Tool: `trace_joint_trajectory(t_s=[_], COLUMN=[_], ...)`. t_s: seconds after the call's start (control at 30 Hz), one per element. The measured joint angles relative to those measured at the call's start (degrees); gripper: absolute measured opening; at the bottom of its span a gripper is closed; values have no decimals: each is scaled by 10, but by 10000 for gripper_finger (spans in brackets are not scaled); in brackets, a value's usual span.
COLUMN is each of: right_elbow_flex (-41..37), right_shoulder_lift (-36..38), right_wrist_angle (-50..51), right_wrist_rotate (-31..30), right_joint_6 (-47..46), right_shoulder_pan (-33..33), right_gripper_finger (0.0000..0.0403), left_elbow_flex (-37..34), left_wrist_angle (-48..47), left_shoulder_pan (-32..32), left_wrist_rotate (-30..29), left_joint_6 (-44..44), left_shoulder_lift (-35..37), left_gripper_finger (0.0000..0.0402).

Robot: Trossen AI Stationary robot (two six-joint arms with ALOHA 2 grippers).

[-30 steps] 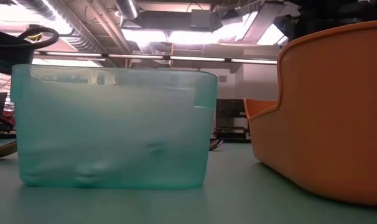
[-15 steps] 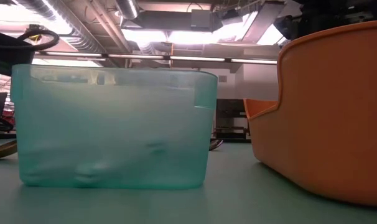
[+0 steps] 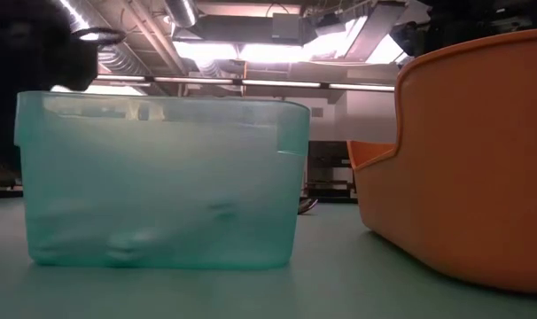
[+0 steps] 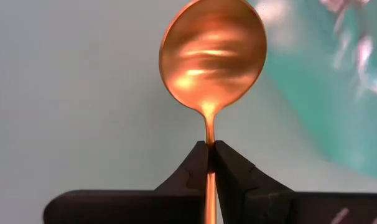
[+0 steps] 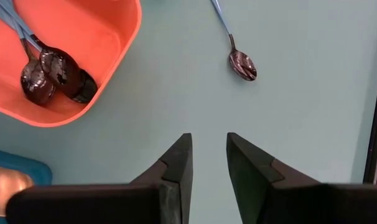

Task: Sort silverware by color (type)
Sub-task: Put the golden spoon into the blue bin

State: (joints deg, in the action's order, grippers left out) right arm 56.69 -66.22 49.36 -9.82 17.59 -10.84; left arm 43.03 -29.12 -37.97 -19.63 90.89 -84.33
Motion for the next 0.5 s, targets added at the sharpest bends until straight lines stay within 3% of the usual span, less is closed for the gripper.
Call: trace_joint_trajectory(t_s=[0.23,0.37,0.5], right_elbow_flex=[0,0,0], right_shoulder_lift=[0,0,0], right_wrist_angle=[-12,-61,-137], right_wrist_rotate=[0,1,1], right_joint_6=[0,0,-23], right_shoulder_pan=[0,0,0], right_gripper_finger=[88,88,88], left_elbow_flex=[0,1,1], left_wrist_angle=[-2,26,99], left_shoulder_pan=[24,38,57], left_wrist_rotate=[-66,-188,-329], left_joint_6=[-1,-39,-141], left_shoulder_lift=[75,115,133], left_gripper_finger=[8,8,8])
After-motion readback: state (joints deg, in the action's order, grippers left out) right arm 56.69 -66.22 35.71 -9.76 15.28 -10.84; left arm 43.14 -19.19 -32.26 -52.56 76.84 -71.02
